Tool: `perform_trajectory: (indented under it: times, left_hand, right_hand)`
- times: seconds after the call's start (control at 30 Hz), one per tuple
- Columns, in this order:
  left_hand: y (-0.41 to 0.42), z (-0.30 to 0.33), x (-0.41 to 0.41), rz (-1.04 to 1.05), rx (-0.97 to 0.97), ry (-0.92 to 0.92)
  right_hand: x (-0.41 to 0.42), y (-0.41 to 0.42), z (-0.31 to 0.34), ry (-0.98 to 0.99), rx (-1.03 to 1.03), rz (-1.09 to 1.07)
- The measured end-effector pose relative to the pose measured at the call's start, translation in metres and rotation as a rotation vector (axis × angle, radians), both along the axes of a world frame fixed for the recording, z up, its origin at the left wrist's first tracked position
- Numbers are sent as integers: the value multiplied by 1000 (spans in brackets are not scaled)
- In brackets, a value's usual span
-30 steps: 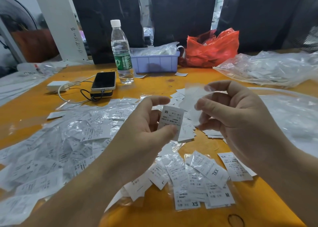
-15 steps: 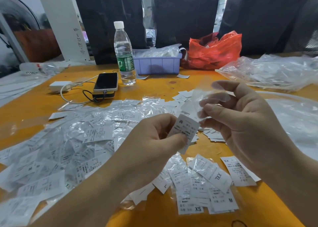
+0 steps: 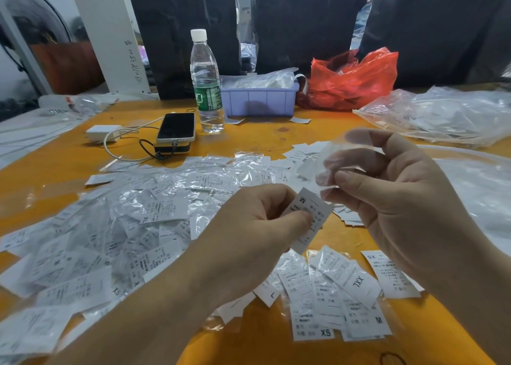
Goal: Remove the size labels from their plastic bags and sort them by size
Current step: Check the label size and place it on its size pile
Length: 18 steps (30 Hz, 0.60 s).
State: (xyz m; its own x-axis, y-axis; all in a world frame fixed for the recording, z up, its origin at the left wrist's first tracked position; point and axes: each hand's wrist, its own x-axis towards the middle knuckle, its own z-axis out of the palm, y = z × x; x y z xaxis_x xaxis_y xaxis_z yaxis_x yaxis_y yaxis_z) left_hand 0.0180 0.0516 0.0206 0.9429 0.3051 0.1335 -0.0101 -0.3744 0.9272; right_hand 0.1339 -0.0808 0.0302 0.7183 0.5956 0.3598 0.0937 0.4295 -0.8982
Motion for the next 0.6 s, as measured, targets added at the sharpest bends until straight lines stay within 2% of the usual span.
perform_trajectory:
  times: [0.6]
  left_hand:
    - [2, 2, -1, 3, 30, 44]
  right_hand:
    - [-2, 1, -5, -212, -241, 42]
